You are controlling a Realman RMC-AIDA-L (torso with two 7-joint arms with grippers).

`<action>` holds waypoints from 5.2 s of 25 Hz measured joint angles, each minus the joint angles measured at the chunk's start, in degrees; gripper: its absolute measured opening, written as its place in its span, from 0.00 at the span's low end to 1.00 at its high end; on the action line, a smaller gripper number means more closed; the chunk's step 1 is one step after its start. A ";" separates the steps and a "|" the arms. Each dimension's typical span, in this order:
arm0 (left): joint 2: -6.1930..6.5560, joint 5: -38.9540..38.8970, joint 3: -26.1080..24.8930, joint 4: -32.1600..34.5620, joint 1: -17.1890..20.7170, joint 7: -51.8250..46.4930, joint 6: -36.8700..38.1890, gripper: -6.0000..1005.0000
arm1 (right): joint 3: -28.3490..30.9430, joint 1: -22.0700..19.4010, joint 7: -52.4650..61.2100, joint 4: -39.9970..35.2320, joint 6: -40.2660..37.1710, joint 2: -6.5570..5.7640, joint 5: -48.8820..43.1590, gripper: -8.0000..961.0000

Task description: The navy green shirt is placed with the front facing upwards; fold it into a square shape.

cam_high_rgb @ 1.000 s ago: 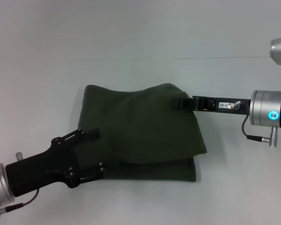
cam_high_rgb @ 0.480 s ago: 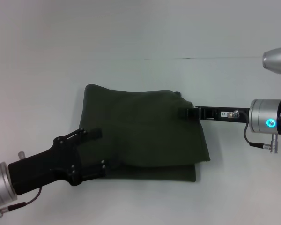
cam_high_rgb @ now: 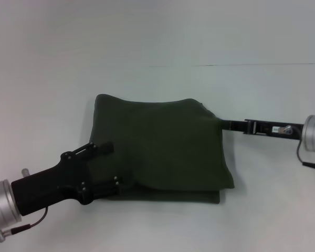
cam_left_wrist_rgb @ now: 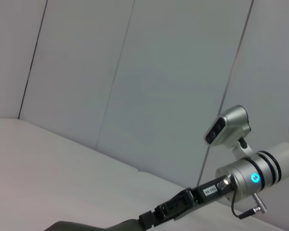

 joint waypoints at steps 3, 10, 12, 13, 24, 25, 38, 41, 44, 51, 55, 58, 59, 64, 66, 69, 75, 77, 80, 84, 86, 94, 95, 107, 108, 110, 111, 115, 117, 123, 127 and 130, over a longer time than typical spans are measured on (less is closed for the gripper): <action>-0.06 0.00 0.00 0.00 -0.26 -0.09 -0.16 0.90 | 0.06 0.04 0.93 -0.49 1.18 -1.03 0.01 0.24; -0.07 -2.53 -0.27 0.02 -0.56 -0.18 -1.24 0.90 | -0.27 1.62 5.40 -2.41 0.41 -2.84 0.02 0.68; -0.08 -4.00 -0.67 0.03 -0.75 -0.54 -2.48 0.90 | -0.21 2.08 5.44 -3.07 -0.05 -2.48 0.02 0.78; -0.07 -4.64 -1.08 0.02 -0.97 -1.02 -3.48 0.90 | -0.14 2.33 5.45 -3.25 -0.19 -2.26 0.03 0.77; -0.07 -5.85 -2.76 -0.47 -3.56 -4.75 -13.97 0.90 | -3.86 5.80 5.15 -2.27 2.02 0.74 -0.27 0.59; -0.05 -5.85 -2.67 -0.40 -3.60 -4.62 -13.85 0.90 | -4.56 6.10 5.15 -2.08 2.83 1.04 -0.27 0.57; 0.37 -0.87 -2.06 3.09 -0.76 -4.19 -2.96 0.90 | -15.85 10.86 4.83 2.58 16.28 3.39 -0.22 0.06; 0.15 -0.97 -2.38 3.20 0.03 -4.13 -2.58 0.90 | -19.11 12.65 4.77 4.02 20.97 3.58 0.00 0.01; 0.02 -1.09 -2.53 3.18 0.43 -4.10 -2.84 0.90 | -22.34 15.06 4.76 6.19 25.82 3.84 0.05 0.01; 0.01 -0.90 -2.98 2.89 0.66 -4.08 -3.24 0.90 | -25.33 15.57 1.71 4.71 28.27 4.03 3.50 0.01; 0.02 -0.87 -3.05 2.90 0.70 -4.09 -3.28 0.90 | -25.18 12.51 -3.33 0.87 21.43 3.36 10.33 0.02; 0.16 -0.84 -3.07 2.90 0.74 -4.05 -3.60 0.90 | -25.10 10.50 -3.65 -1.68 17.23 3.06 11.09 0.02; 0.22 -0.83 -3.09 2.90 0.79 -4.05 -3.64 0.90 | -25.13 10.17 -3.52 -1.81 16.33 2.95 10.98 0.02; 0.32 -0.71 -3.08 3.01 0.98 -4.04 -3.38 0.90 | -25.36 10.12 -3.14 0.45 15.72 2.92 8.33 0.02; 0.29 -0.70 -3.05 2.98 0.98 -4.05 -3.38 0.90 | -25.45 10.49 -3.13 1.72 16.51 3.00 7.66 0.02; 0.22 -0.69 -2.74 2.90 0.85 -4.05 -3.44 0.90 | -25.84 11.20 -3.08 3.59 19.63 3.22 7.14 0.02; 0.13 -0.69 -2.78 2.90 1.15 -4.07 -3.71 0.90 | -26.03 11.43 -4.84 4.22 23.00 3.55 8.27 0.03; 0.10 -0.69 -2.90 2.90 1.42 -4.07 -3.73 0.90 | -25.98 11.08 -6.96 3.39 22.42 3.57 10.46 0.03; 0.09 -0.69 -2.98 2.99 1.74 -4.07 -3.73 0.90 | -25.69 10.77 -10.60 2.49 19.50 3.41 14.37 0.03; 0.03 -0.71 -2.99 3.01 1.86 -4.08 -3.75 0.90 | -25.98 10.25 -12.21 0.31 14.73 3.43 15.58 0.03; 0.01 -0.78 -3.35 2.96 1.86 -4.08 -3.75 0.90 | -26.08 10.42 -12.60 0.12 11.91 3.48 15.50 0.03; 0.28 -0.51 -4.58 3.54 2.72 -4.08 -2.13 0.90 | -29.88 11.24 -14.38 0.52 5.93 3.83 15.72 0.04; 0.36 -0.11 -4.58 3.74 2.93 -4.08 -1.52 0.90 | -30.21 11.39 -14.38 0.52 5.77 3.91 15.80 0.04; 0.06 4.31 -4.57 4.05 3.66 -4.24 0.80 0.90 | -33.61 14.27 -14.32 1.36 6.41 4.35 16.66 0.05; 0.05 4.31 -4.57 3.99 3.67 -4.24 0.80 0.90 | -34.32 14.72 -14.21 1.88 6.99 4.40 16.67 0.05; 0.00 4.33 -4.57 3.92 3.70 -4.23 0.79 0.90 | -35.64 15.62 -13.86 3.11 8.12 4.43 16.67 0.05; -0.02 4.33 -4.57 3.89 3.72 -4.22 0.77 0.90 | -36.12 16.03 -13.71 3.84 8.32 4.43 16.67 0.05; -0.07 4.36 -4.56 3.83 3.77 -4.20 0.72 0.90 | -36.71 16.35 -12.67 5.02 8.37 4.22 16.59 0.05; -0.07 4.38 -4.53 3.82 3.77 -4.20 0.71 0.90 | -37.04 16.05 -11.57 5.04 8.14 4.00 16.34 0.05; -0.08 4.40 -4.14 3.60 3.44 -4.17 0.49 0.90 | -39.17 15.23 -10.16 5.25 7.30 3.68 16.04 0.06; -0.08 4.41 -4.05 3.17 3.35 -4.16 0.47 0.90 | -40.52 14.97 -9.28 5.23 7.09 3.65 16.04 0.06; -0.08 4.41 -4.04 3.17 3.34 -4.16 0.40 0.90 | -40.77 14.39 -9.14 4.86 6.64 3.63 16.04 0.06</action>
